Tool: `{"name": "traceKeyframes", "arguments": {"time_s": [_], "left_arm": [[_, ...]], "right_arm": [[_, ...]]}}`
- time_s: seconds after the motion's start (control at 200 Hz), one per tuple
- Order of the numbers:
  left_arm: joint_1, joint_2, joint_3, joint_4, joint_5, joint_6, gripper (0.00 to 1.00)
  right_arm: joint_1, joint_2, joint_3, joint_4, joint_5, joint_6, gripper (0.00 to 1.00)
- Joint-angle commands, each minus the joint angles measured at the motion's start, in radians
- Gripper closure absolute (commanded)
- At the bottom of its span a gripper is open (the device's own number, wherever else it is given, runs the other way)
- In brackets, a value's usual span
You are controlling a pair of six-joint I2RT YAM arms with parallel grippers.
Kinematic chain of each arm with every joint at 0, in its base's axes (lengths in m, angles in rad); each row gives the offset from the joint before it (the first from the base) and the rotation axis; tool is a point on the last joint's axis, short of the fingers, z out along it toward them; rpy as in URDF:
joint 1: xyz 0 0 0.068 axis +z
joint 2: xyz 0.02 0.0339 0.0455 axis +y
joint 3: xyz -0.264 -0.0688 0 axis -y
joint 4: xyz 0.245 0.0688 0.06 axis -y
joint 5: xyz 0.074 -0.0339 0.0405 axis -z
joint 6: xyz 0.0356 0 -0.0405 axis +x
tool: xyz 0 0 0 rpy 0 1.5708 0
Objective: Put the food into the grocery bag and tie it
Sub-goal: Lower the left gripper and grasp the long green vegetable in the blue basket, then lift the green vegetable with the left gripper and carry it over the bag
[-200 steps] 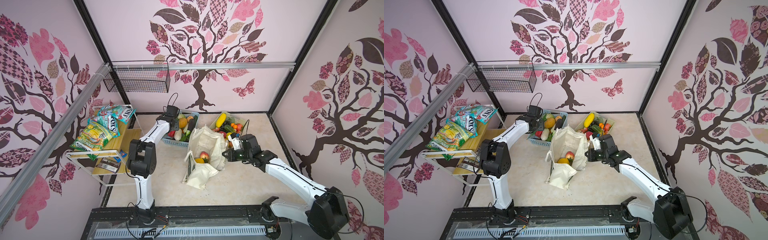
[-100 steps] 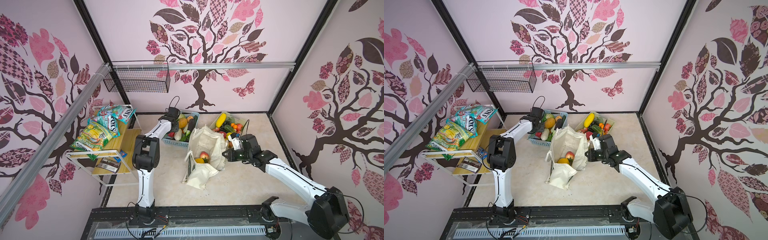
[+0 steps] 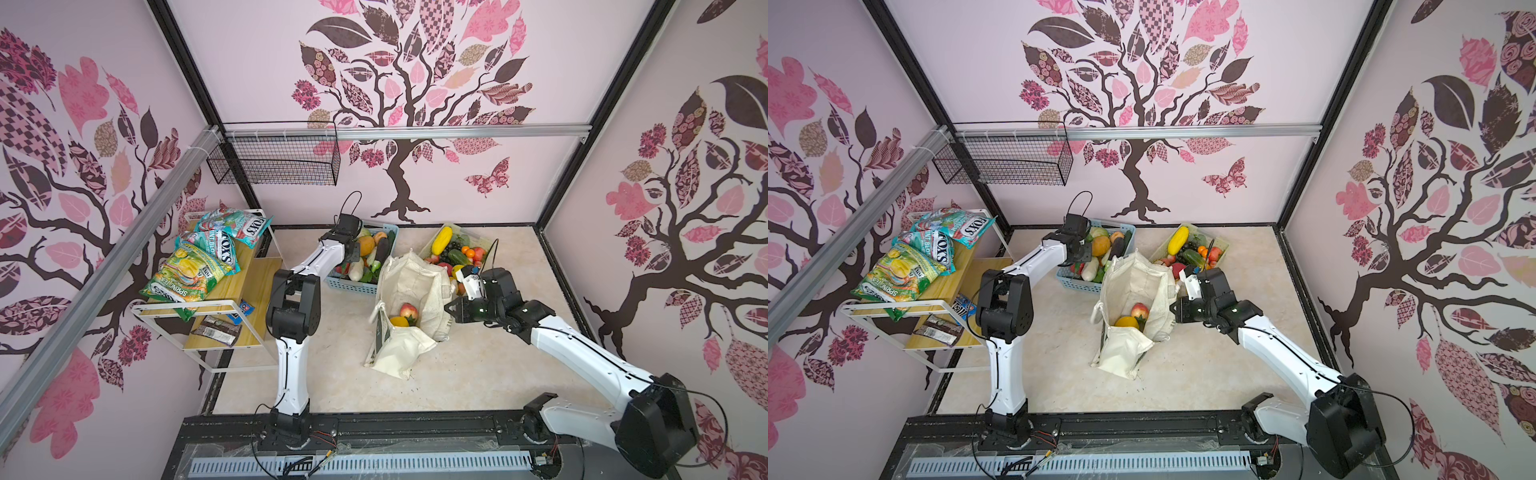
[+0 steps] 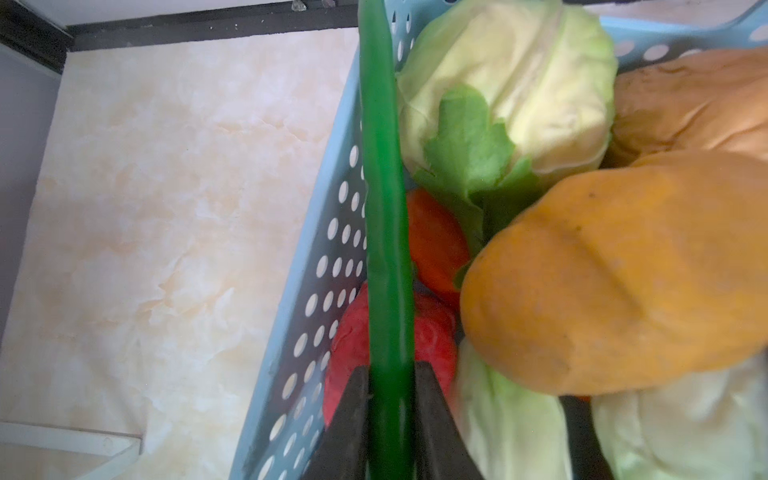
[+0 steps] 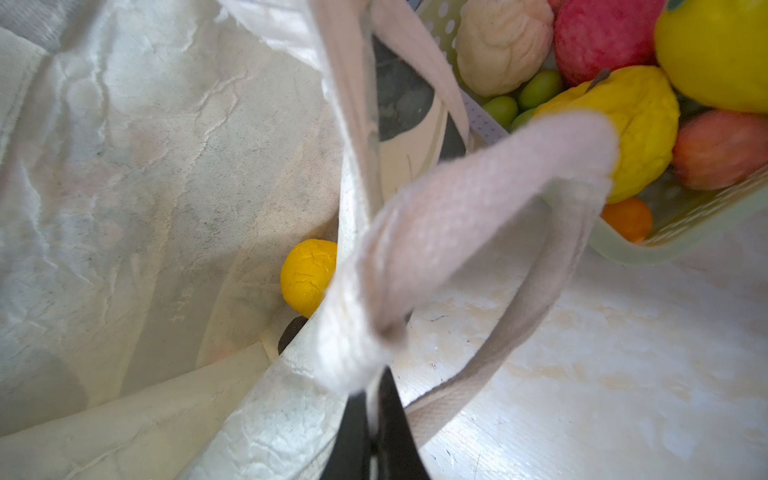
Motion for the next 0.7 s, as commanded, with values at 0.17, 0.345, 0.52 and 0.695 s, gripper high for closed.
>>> {"name": "traceKeyframes", "arguments": {"time_s": [0.17, 0.345, 0.52, 0.695], "left_arm": [[-0.001, -0.072, -0.005, 0.011, 0.035, -0.012, 0.86], [-0.003, -0.145, -0.010, 0.002, 0.061, -0.027, 0.86], [-0.011, -0.289, -0.044, 0.010, 0.136, -0.069, 0.86], [-0.065, -0.469, -0.121, 0.061, 0.185, -0.123, 0.85]], "right_arm": [[0.000, -0.003, 0.034, -0.022, -0.003, 0.006, 0.95], [0.000, -0.007, 0.037, -0.024, 0.002, 0.001, 0.94], [-0.001, -0.014, 0.044, -0.021, 0.001, 0.000, 0.94], [0.000, -0.024, 0.049, -0.005, -0.004, 0.012, 0.94]]}}
